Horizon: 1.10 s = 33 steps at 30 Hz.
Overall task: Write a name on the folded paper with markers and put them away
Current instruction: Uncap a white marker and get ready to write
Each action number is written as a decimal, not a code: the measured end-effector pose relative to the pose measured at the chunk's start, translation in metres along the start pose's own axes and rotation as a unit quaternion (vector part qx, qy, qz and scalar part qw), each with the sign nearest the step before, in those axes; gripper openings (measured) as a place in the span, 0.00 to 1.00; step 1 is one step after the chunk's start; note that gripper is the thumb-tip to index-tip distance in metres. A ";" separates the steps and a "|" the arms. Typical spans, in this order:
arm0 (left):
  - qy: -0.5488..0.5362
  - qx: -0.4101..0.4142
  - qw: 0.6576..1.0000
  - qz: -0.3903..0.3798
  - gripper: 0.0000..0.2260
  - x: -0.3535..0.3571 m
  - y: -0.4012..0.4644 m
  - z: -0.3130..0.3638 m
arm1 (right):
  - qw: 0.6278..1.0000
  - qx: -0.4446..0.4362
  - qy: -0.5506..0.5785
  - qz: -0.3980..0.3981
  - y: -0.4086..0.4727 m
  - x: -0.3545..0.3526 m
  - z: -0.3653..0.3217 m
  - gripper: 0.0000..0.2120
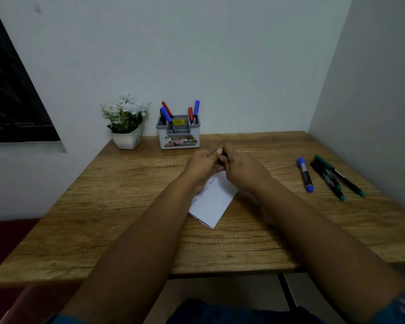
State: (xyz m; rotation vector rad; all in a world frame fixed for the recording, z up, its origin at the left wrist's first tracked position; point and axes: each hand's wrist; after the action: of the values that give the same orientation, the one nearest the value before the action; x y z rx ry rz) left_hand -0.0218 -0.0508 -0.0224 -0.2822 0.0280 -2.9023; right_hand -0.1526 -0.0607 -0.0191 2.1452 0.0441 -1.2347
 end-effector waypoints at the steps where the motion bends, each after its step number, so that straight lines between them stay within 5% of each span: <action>1: -0.004 -0.004 1.000 0.006 0.09 0.001 -0.001 0.001 | 1.000 0.002 -0.002 -0.003 0.000 0.000 0.000 0.08; 16: -0.058 -0.062 0.996 0.035 0.05 0.003 -0.005 0.007 | 0.998 -0.008 -0.060 -0.004 0.001 0.000 -0.001 0.10; 22: -0.035 -0.001 0.997 0.066 0.07 -0.001 -0.002 0.006 | 0.997 0.048 0.065 0.005 0.003 0.005 -0.001 0.10; 33: 0.038 0.024 0.992 0.121 0.11 0.010 0.004 -0.002 | 0.999 0.032 -0.001 0.031 -0.001 0.007 -0.013 0.09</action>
State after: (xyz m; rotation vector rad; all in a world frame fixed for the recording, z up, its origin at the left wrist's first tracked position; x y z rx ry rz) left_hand -0.0313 -0.0566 -0.0228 -0.1481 0.0048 -2.6673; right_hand -0.1390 -0.0542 -0.0207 2.1820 -0.0639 -1.2176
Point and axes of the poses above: each hand's wrist, its own y-axis towards the middle knuckle, its own x-axis out of the palm, z = x × y, and after that the axes turned 10 degrees about z, right-handed
